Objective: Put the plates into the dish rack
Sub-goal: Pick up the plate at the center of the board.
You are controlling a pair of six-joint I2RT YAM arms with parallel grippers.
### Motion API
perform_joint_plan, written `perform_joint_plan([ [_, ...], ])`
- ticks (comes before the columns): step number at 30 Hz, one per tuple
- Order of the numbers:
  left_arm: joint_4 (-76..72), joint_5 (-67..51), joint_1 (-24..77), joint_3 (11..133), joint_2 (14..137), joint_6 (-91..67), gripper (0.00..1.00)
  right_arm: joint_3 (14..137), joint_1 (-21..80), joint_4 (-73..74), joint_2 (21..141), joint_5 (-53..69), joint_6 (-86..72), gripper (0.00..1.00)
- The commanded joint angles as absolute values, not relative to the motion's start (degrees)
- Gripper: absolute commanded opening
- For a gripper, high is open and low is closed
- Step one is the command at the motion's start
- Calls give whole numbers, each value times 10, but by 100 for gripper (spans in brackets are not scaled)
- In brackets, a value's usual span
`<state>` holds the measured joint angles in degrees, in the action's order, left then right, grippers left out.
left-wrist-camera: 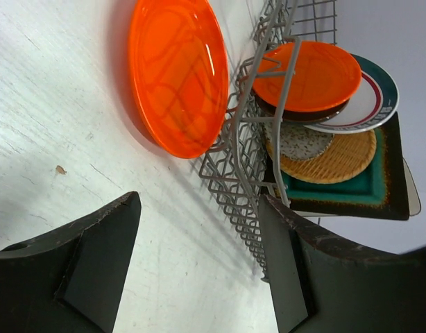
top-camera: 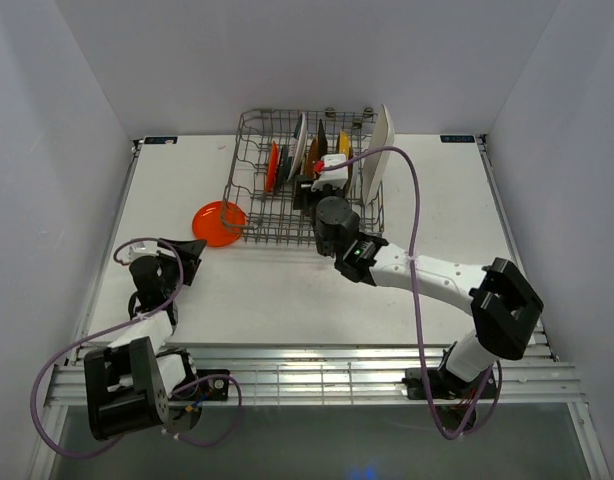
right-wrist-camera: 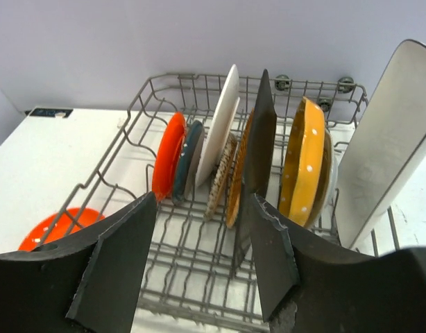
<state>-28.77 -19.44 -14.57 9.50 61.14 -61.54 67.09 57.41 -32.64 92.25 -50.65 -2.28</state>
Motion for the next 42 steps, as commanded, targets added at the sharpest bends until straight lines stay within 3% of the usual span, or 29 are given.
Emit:
perform_joint_plan([
  [1,-294,-181,-149,122,640,-613,78,616,577,-309,872,-473,-71,62],
  [8,-295,-185,-149,158,706,-623,77,517,577,-300,750,-405,-75,73],
  [14,-297,-191,-149,185,758,-624,75,441,577,-298,651,-373,-69,98],
  [16,-299,-193,-149,194,775,-626,75,417,577,-295,631,-372,-66,90],
  [26,-305,-207,-149,232,847,-634,79,325,576,-300,515,-359,-69,90],
  [42,-338,-197,-145,272,942,-658,72,284,576,-305,459,-355,-69,90],
])
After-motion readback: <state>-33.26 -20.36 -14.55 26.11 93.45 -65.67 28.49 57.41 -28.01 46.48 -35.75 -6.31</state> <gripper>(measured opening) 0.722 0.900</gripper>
